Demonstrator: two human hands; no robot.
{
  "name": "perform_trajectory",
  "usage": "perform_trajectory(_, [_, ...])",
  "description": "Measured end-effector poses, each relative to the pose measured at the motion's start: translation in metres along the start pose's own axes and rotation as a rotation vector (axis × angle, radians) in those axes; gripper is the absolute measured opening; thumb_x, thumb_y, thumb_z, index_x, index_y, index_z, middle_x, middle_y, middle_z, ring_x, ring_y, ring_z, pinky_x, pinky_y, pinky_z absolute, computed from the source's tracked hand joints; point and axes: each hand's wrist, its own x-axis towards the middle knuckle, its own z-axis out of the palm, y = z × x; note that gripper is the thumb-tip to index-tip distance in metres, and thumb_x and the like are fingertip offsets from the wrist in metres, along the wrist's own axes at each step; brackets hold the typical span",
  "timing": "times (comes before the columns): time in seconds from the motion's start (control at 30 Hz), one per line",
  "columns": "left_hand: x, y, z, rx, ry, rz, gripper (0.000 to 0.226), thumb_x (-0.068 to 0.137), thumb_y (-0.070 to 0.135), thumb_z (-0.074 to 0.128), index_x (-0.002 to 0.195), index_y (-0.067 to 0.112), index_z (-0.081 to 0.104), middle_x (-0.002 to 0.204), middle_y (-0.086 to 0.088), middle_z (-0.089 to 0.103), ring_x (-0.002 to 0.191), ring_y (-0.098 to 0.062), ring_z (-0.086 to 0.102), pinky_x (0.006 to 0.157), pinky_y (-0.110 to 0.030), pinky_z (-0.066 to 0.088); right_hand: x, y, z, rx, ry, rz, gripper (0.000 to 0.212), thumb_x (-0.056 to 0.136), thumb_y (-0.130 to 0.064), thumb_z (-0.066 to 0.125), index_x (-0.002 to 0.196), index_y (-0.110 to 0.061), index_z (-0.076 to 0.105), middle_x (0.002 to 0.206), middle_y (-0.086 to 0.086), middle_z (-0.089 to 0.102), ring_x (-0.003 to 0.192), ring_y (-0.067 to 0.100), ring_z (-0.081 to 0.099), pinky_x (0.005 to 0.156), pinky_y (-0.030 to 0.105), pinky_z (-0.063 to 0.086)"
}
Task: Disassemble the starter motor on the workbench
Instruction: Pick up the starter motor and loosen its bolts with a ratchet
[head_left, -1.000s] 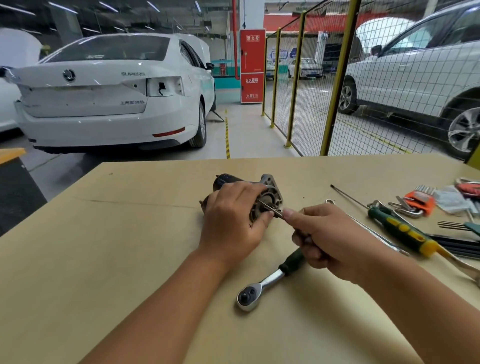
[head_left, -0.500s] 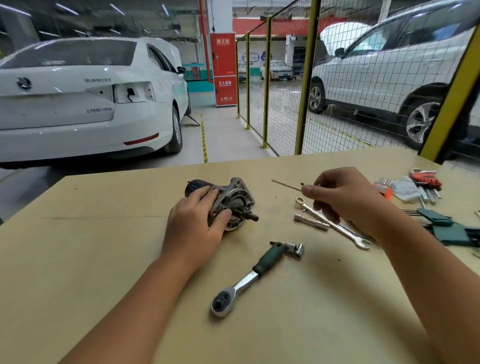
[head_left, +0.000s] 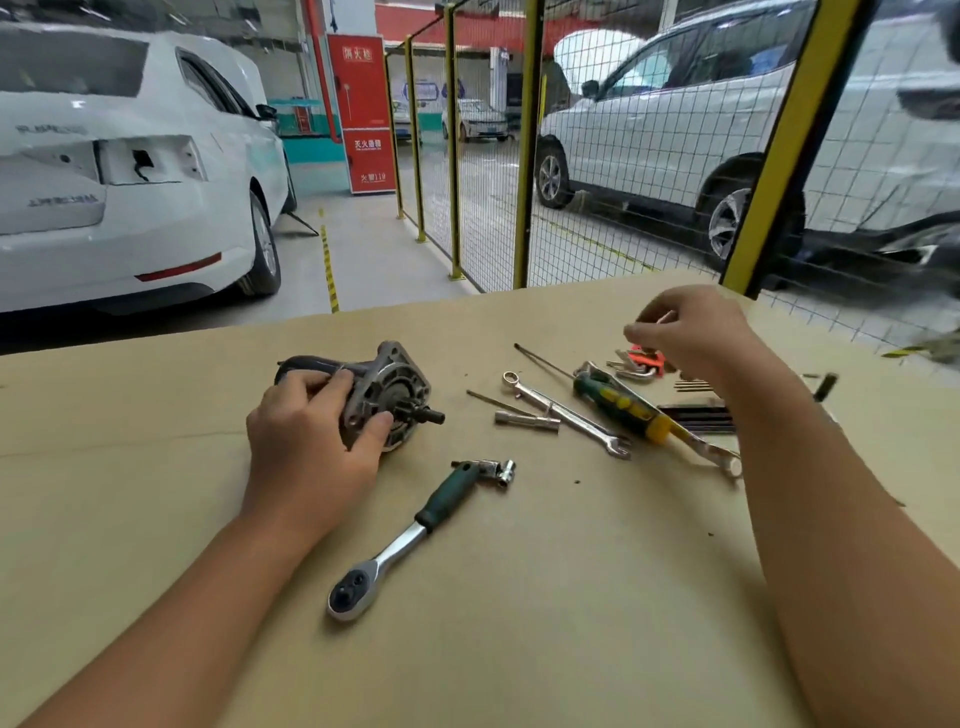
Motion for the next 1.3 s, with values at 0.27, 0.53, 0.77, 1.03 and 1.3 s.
perform_trajectory(0.27, [-0.007, 0.029, 0.019, -0.040, -0.043, 0.172, 0.070, 0.080, 0.049, 0.068, 0.134, 0.004, 0.066, 0.109, -0.015, 0.058, 0.105, -0.038, 0.060, 0.087, -0.054, 0.047, -0.031, 0.048, -0.030, -0.522, -0.301, 0.033, 0.020, 0.076, -0.044, 0.084, 0.077, -0.028, 0.071, 0.078, -0.005, 0.069, 0.074, 0.010, 0.063, 0.059, 0.029, 0.053])
perform_trajectory(0.53, [-0.014, 0.024, 0.015, 0.011, -0.048, 0.235, 0.070, 0.078, 0.037, 0.088, 0.137, 0.010, 0.064, 0.114, -0.008, 0.060, 0.106, -0.034, 0.062, 0.089, -0.051, 0.049, -0.052, 0.052, 0.003, -0.369, -0.341, 0.041, 0.025, 0.081, -0.043, 0.079, 0.085, -0.020, 0.071, 0.083, 0.003, 0.069, 0.075, 0.017, 0.065, 0.062, 0.034, 0.057])
perform_trajectory(0.77, [-0.014, 0.027, 0.011, -0.003, -0.054, 0.235, 0.070, 0.074, 0.031, 0.091, 0.137, 0.012, 0.066, 0.118, -0.008, 0.062, 0.107, -0.033, 0.063, 0.092, -0.050, 0.049, -0.061, 0.036, 0.029, -0.347, -0.299, -0.131, 0.029, 0.083, -0.057, 0.071, 0.080, -0.029, 0.064, 0.082, -0.009, 0.062, 0.078, 0.008, 0.057, 0.065, 0.032, 0.048])
perform_trajectory(1.03, [-0.014, 0.029, 0.008, -0.015, -0.052, 0.229, 0.070, 0.074, 0.032, 0.090, 0.138, 0.014, 0.065, 0.119, -0.006, 0.061, 0.108, -0.030, 0.063, 0.093, -0.049, 0.049, -0.058, 0.042, 0.027, -0.247, -0.215, -0.052, 0.020, 0.080, -0.048, 0.075, 0.088, -0.036, 0.060, 0.086, -0.011, 0.063, 0.080, 0.005, 0.058, 0.059, 0.026, 0.043])
perform_trajectory(1.3, [-0.014, 0.028, 0.010, -0.036, -0.051, 0.211, 0.070, 0.075, 0.034, 0.091, 0.137, 0.015, 0.065, 0.121, -0.004, 0.061, 0.110, -0.030, 0.062, 0.094, -0.049, 0.049, -0.056, 0.033, 0.033, -0.493, 0.120, -0.150, 0.027, 0.090, -0.059, 0.059, 0.092, -0.032, 0.062, 0.089, -0.010, 0.060, 0.079, 0.013, 0.054, 0.063, 0.032, 0.050])
